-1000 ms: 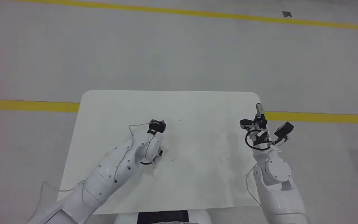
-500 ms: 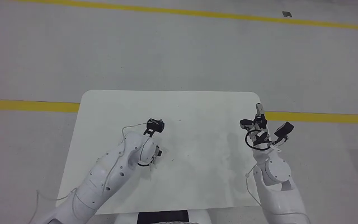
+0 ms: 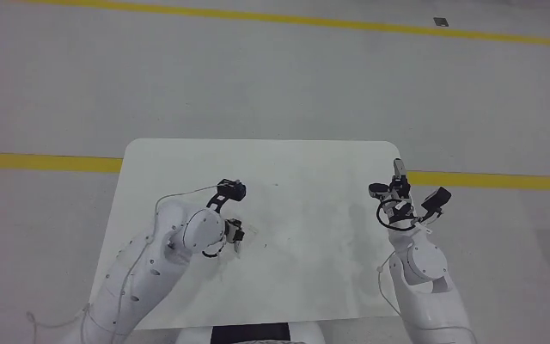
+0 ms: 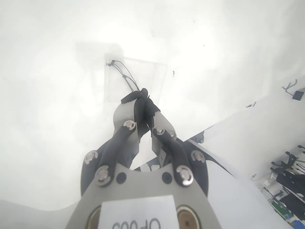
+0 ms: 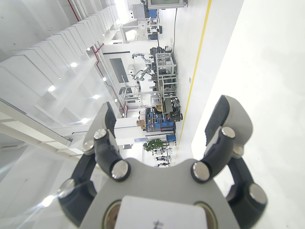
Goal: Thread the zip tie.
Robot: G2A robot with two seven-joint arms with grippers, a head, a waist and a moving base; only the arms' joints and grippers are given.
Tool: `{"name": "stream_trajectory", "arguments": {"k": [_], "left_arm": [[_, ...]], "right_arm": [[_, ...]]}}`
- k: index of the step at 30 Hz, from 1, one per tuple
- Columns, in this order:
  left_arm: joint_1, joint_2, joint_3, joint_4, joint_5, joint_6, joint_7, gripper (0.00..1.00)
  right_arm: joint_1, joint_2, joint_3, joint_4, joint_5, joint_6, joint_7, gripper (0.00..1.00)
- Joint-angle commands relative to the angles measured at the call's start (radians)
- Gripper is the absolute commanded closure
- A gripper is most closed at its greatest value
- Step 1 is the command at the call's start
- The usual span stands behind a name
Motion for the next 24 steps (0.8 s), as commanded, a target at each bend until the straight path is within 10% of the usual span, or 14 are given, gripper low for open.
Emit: {"name": "stream_trajectory", "arguments": {"k": [1, 10, 24], "left_arm": [[0.011, 0.010, -0.019, -0.026, -0.029, -0.010, 0.000, 1.00], [0.048, 0.056, -0.121, -0.062, -0.257, -0.087, 0.000, 1.00], [0.051, 0.056, -0.120, -0.059, -0.260, -0.090, 0.014, 1.00]], "right_arm": [[0.000, 0.000, 0.000, 0.000, 0.000, 0.000, 0.000, 0.00], [0.000, 0.000, 0.000, 0.000, 0.000, 0.000, 0.000, 0.00], [0.000, 0.000, 0.000, 0.000, 0.000, 0.000, 0.000, 0.00]]}}
